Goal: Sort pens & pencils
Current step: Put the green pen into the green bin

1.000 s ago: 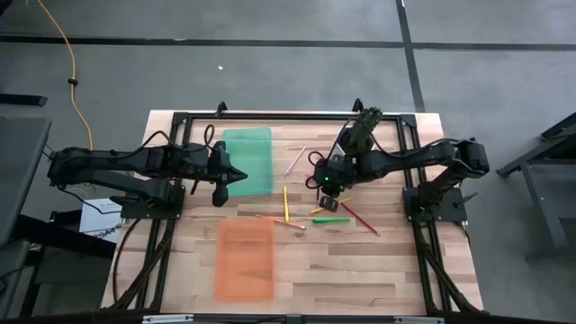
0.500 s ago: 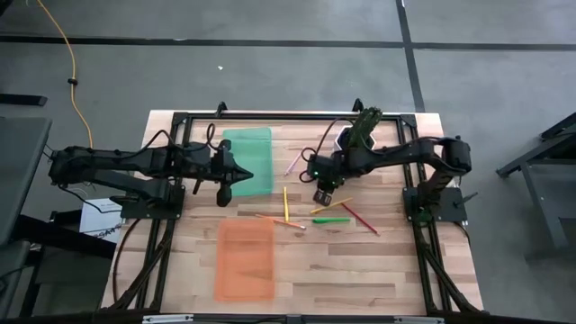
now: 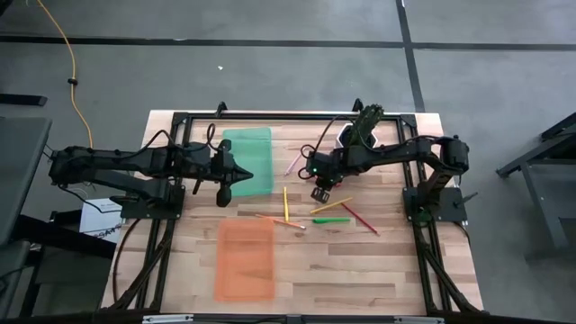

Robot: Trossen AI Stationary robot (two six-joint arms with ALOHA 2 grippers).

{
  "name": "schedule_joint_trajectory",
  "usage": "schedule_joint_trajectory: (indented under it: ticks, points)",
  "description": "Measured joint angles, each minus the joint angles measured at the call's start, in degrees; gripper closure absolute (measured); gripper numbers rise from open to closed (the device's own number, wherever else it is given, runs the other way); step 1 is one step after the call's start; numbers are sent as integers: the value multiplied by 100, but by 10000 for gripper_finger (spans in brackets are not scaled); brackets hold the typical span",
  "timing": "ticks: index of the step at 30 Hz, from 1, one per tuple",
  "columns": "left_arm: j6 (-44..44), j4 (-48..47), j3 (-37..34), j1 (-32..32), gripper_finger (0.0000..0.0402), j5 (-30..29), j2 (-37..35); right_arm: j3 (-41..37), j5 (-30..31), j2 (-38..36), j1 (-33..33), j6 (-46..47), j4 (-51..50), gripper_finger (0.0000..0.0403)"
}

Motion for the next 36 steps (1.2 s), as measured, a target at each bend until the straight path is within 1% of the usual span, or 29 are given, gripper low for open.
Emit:
schedule_joint_trajectory:
  ticks: [8,16,24,27,31,36]
  points:
    - [-12,-3,2,0,401,82,0,0,-626,0,300,-302,417,355]
    - [-4,-42,2,0,401,90,0,0,-987,-2,677,-414,611,355]
    - [-2,-61,2,0,401,90,0,0,-1003,-2,969,-259,493,355]
    - [-2,-118,2,0,401,90,0,0,-979,-2,1058,-158,251,355]
    - [-4,-183,0,0,401,90,0,0,-559,-2,1177,102,-242,355]
    - [-22,-271,2,0,401,141,0,0,-332,-2,1334,461,-312,355]
